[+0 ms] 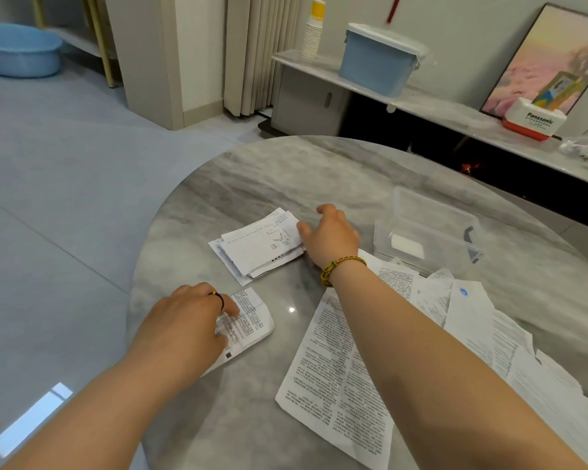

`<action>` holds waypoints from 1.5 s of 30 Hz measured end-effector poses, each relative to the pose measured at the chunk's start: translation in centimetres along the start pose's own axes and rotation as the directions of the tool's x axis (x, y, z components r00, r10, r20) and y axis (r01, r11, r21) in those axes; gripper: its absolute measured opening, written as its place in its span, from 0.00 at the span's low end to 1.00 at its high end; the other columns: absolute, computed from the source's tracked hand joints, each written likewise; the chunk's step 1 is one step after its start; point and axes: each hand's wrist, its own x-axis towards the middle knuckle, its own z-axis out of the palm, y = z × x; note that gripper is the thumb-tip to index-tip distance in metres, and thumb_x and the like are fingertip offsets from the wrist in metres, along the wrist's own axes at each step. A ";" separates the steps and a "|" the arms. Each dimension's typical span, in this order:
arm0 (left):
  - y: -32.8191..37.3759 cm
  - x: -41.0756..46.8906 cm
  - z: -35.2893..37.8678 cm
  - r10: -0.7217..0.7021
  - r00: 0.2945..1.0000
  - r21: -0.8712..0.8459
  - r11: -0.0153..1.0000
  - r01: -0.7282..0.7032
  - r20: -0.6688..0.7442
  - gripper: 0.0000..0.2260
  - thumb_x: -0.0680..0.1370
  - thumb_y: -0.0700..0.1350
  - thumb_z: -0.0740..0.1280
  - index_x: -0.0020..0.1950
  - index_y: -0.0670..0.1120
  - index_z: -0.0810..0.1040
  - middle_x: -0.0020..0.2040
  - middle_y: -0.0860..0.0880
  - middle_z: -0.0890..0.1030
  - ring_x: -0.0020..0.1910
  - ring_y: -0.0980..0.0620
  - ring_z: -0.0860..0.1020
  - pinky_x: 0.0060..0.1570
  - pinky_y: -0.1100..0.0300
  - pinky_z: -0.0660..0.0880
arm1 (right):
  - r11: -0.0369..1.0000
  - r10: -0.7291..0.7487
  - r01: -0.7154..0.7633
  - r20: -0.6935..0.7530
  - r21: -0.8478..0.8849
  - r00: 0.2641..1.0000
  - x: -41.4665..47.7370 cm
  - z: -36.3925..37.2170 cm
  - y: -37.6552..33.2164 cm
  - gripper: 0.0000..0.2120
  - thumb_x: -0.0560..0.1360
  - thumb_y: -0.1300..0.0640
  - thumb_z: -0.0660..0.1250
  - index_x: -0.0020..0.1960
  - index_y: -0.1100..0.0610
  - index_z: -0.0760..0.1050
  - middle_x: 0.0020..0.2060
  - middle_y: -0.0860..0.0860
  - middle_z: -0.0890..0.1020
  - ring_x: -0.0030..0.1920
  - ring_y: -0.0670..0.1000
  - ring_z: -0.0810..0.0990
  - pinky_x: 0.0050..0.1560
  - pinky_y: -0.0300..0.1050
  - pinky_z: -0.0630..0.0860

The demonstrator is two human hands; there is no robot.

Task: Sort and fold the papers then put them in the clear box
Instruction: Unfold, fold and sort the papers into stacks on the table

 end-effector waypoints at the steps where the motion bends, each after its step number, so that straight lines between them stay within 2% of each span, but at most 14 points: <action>1: 0.1 0.0 -0.1 -0.003 1.000 -0.017 1.000 0.003 -0.005 0.15 0.78 0.47 0.61 0.64 0.59 0.68 0.64 0.59 0.68 0.65 0.57 0.65 0.62 0.67 0.63 | 1.000 0.006 -0.006 -0.009 0.015 1.000 -0.2 -0.3 0.1 0.22 0.78 0.50 0.57 0.68 0.57 0.62 0.66 0.54 0.68 0.66 0.55 0.68 0.66 0.47 0.59; 9: 1.7 -0.2 -0.8 -0.062 0.995 -0.165 0.985 0.050 -0.073 0.11 0.78 0.46 0.60 0.60 0.52 0.75 0.59 0.54 0.76 0.61 0.53 0.70 0.57 0.62 0.66 | 0.989 0.055 -0.048 -0.047 0.140 0.997 -5.1 -4.4 2.2 0.16 0.78 0.51 0.56 0.63 0.57 0.70 0.60 0.53 0.74 0.61 0.54 0.72 0.64 0.48 0.65; 12: 3.3 -0.7 -1.1 -0.012 0.993 -0.163 0.987 -0.007 -0.113 0.12 0.78 0.46 0.60 0.60 0.51 0.75 0.60 0.54 0.76 0.62 0.53 0.70 0.58 0.63 0.65 | 0.979 0.094 -0.092 -0.002 0.184 0.996 -8.1 -6.4 4.3 0.14 0.78 0.53 0.57 0.58 0.59 0.73 0.56 0.53 0.76 0.56 0.53 0.74 0.57 0.46 0.68; 16: 6.2 -1.5 -0.9 0.089 0.987 -0.148 0.983 -0.108 -0.131 0.12 0.79 0.47 0.59 0.61 0.52 0.73 0.62 0.55 0.74 0.64 0.55 0.68 0.60 0.64 0.64 | 0.961 0.155 -0.163 0.053 0.223 0.987 -11.2 -9.2 6.9 0.11 0.78 0.57 0.59 0.56 0.61 0.74 0.48 0.50 0.75 0.48 0.48 0.72 0.48 0.40 0.67; 22: 9.5 -2.8 1.3 0.256 0.966 -0.122 0.960 -0.252 0.021 0.15 0.79 0.50 0.58 0.66 0.53 0.70 0.66 0.58 0.69 0.65 0.57 0.68 0.61 0.63 0.67 | 0.893 0.318 -0.327 0.080 0.308 0.945 -15.1 -9.7 10.5 0.12 0.77 0.62 0.60 0.58 0.63 0.74 0.45 0.53 0.76 0.42 0.49 0.74 0.45 0.41 0.70; 24: 9.6 -2.9 2.1 0.270 0.958 -0.088 0.961 -0.262 0.092 0.17 0.79 0.49 0.59 0.68 0.53 0.68 0.68 0.57 0.68 0.67 0.56 0.67 0.63 0.62 0.67 | 0.846 0.369 -0.391 0.133 0.361 0.920 -15.9 -9.1 11.1 0.12 0.76 0.62 0.61 0.58 0.64 0.75 0.38 0.52 0.76 0.34 0.48 0.74 0.35 0.37 0.71; 26: 9.4 -2.9 2.6 0.259 0.958 -0.074 0.965 -0.251 0.124 0.17 0.77 0.47 0.61 0.67 0.53 0.68 0.67 0.56 0.69 0.67 0.56 0.67 0.63 0.63 0.67 | 0.805 0.390 -0.434 0.190 0.405 0.901 -16.2 -8.6 11.2 0.10 0.76 0.63 0.60 0.52 0.68 0.76 0.32 0.55 0.73 0.25 0.44 0.71 0.23 0.35 0.67; 28: 9.2 -2.7 2.7 0.225 0.967 -0.095 0.972 -0.215 0.118 0.17 0.76 0.47 0.63 0.65 0.53 0.70 0.66 0.56 0.70 0.65 0.56 0.69 0.61 0.64 0.67 | 0.767 0.389 -0.451 0.228 0.456 0.893 -16.0 -8.3 11.0 0.07 0.75 0.65 0.60 0.42 0.66 0.75 0.31 0.58 0.71 0.20 0.44 0.70 0.19 0.34 0.62; 30: 9.1 -2.7 2.7 0.215 0.970 -0.100 0.974 -0.204 0.118 0.16 0.75 0.47 0.64 0.64 0.54 0.72 0.65 0.55 0.71 0.64 0.56 0.70 0.61 0.64 0.68 | 0.733 0.393 -0.476 0.269 0.486 0.879 -15.5 -8.3 10.6 0.08 0.75 0.64 0.60 0.37 0.62 0.70 0.25 0.55 0.72 0.15 0.43 0.68 0.17 0.31 0.60; 33: 9.1 -2.6 2.9 0.202 0.970 -0.089 0.978 -0.191 0.135 0.16 0.75 0.48 0.65 0.62 0.55 0.72 0.65 0.54 0.71 0.63 0.56 0.71 0.61 0.64 0.68 | 0.680 0.420 -0.519 0.305 0.518 0.855 -14.9 -8.1 10.3 0.11 0.75 0.63 0.62 0.34 0.62 0.68 0.24 0.52 0.71 0.12 0.42 0.65 0.16 0.29 0.58; 37: 9.0 -2.5 2.9 0.194 0.969 -0.084 0.979 -0.183 0.151 0.16 0.74 0.50 0.66 0.62 0.56 0.72 0.66 0.55 0.70 0.64 0.57 0.70 0.61 0.65 0.68 | 0.565 0.436 -0.548 0.340 0.617 0.833 -14.4 -7.2 10.3 0.17 0.74 0.61 0.65 0.28 0.58 0.66 0.27 0.54 0.69 0.20 0.46 0.63 0.18 0.32 0.58; 40: 9.0 -2.5 2.7 0.197 0.968 -0.094 0.978 -0.184 0.155 0.17 0.75 0.50 0.66 0.63 0.55 0.72 0.65 0.55 0.71 0.64 0.57 0.70 0.61 0.65 0.67 | 0.560 0.411 -0.519 0.327 0.646 0.851 -14.3 -6.7 9.8 0.20 0.75 0.60 0.65 0.28 0.57 0.62 0.24 0.53 0.67 0.14 0.44 0.62 0.16 0.31 0.57; 42: 9.1 -2.5 2.6 0.190 0.969 -0.116 0.978 -0.173 0.156 0.17 0.75 0.50 0.66 0.63 0.55 0.72 0.65 0.55 0.71 0.64 0.57 0.70 0.61 0.65 0.67 | 0.581 0.399 -0.483 0.287 0.655 0.871 -14.3 -6.4 9.6 0.19 0.75 0.61 0.64 0.28 0.58 0.62 0.23 0.53 0.68 0.12 0.44 0.62 0.16 0.30 0.57; 45: 9.2 -2.5 2.4 0.149 0.979 -0.241 0.964 -0.112 0.140 0.16 0.76 0.51 0.64 0.63 0.52 0.73 0.64 0.54 0.73 0.63 0.57 0.72 0.60 0.65 0.68 | 0.638 0.375 -0.425 0.223 0.642 0.900 -14.7 -6.6 9.4 0.16 0.76 0.61 0.63 0.30 0.58 0.64 0.25 0.55 0.70 0.12 0.43 0.64 0.16 0.30 0.59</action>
